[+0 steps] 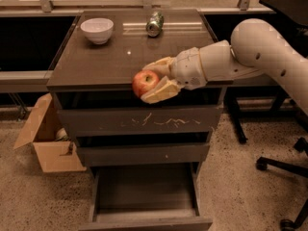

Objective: Place apple into bottom drawer

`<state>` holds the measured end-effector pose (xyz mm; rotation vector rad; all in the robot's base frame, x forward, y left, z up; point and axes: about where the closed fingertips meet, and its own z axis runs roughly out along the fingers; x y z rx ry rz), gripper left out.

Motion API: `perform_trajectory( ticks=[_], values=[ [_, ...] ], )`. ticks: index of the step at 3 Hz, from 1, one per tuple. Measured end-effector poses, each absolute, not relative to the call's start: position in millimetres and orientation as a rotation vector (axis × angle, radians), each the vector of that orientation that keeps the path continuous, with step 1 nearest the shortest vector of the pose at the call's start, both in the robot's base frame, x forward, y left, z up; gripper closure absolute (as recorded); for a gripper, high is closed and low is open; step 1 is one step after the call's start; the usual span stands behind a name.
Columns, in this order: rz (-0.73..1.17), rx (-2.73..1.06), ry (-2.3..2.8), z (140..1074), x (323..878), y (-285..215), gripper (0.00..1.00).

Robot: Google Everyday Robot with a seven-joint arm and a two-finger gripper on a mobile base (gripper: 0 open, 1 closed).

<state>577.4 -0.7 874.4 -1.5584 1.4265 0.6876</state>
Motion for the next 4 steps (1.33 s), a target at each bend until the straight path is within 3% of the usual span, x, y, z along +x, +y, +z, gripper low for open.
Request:
perform_trajectory(
  ticks=[2, 4],
  values=[
    [0.691, -1.627, 1.471, 861, 561, -8, 1.0],
    [0.617, -1.729, 1.695, 796, 499, -69, 1.0]
  ],
)
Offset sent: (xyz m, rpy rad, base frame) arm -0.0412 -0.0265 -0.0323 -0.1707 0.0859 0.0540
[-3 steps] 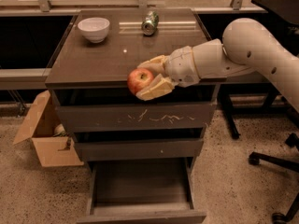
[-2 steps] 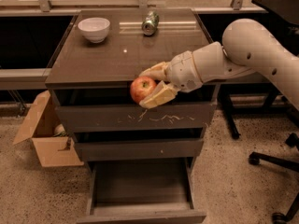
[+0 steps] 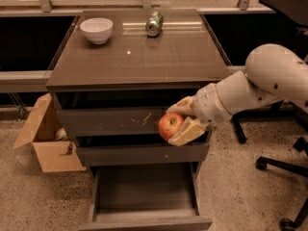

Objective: Place apple into bottom drawer

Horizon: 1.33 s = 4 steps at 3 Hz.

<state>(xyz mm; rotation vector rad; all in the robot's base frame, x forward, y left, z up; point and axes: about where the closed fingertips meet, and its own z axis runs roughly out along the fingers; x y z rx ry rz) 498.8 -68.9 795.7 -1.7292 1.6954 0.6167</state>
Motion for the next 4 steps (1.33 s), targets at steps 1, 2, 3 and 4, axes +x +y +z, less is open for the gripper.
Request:
perform_trajectory(
  ticks=[1, 2, 3, 4],
  values=[
    [0.65, -1.714, 1.769, 748, 478, -93, 1.0],
    [0.654, -1.708, 1.776, 745, 477, -94, 1.0],
    [0.667, -1.69, 1.793, 738, 477, -94, 1.0],
    [0.726, -1.601, 1.853, 682, 467, -93, 1.0]
  ],
)
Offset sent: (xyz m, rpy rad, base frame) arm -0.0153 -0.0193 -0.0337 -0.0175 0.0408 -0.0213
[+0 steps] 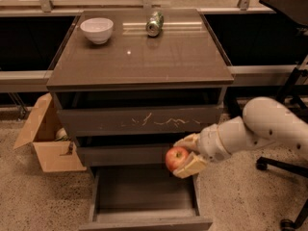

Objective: Place apple into bottom drawer

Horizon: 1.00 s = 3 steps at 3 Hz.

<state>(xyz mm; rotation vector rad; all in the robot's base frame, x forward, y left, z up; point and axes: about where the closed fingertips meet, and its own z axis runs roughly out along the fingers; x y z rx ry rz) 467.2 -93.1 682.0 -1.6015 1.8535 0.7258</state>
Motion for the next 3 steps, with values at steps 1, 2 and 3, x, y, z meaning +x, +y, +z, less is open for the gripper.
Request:
perform_trajectory(
  ticks=[1, 2, 3],
  values=[
    [0.755, -1.472, 1.941, 593, 458, -83, 1.0],
    [0.787, -1.361, 1.985, 531, 457, -73, 1.0],
    [0.787, -1.361, 1.986, 531, 457, -73, 1.0]
  ],
)
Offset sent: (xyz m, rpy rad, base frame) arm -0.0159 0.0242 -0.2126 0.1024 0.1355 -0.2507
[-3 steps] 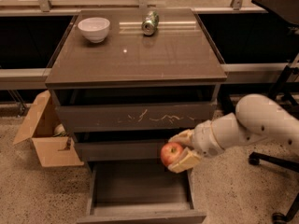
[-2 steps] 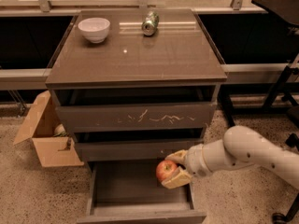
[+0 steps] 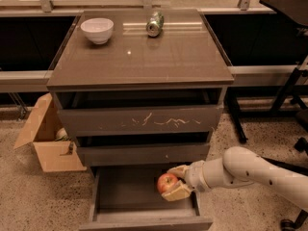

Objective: Place apple into bottom drawer

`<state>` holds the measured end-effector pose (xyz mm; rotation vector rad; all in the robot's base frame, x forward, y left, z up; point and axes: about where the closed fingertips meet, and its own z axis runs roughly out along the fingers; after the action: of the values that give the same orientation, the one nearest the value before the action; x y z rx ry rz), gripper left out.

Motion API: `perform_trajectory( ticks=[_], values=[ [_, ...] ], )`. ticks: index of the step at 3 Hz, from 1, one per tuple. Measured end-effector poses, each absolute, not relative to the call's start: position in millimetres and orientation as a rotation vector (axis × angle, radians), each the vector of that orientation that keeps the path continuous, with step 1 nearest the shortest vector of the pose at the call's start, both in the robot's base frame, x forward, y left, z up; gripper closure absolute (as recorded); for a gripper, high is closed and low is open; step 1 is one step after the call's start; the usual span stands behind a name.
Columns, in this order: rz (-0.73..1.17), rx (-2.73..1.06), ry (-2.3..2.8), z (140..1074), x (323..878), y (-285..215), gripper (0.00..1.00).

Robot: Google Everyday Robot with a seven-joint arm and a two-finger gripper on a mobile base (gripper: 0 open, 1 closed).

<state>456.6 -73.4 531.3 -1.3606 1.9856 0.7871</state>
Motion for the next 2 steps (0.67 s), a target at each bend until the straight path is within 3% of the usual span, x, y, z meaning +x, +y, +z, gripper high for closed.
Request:
perform_trajectory(
  ticks=[2],
  values=[
    [0.573, -1.368, 2.191, 418, 491, -116, 1.0]
  ],
)
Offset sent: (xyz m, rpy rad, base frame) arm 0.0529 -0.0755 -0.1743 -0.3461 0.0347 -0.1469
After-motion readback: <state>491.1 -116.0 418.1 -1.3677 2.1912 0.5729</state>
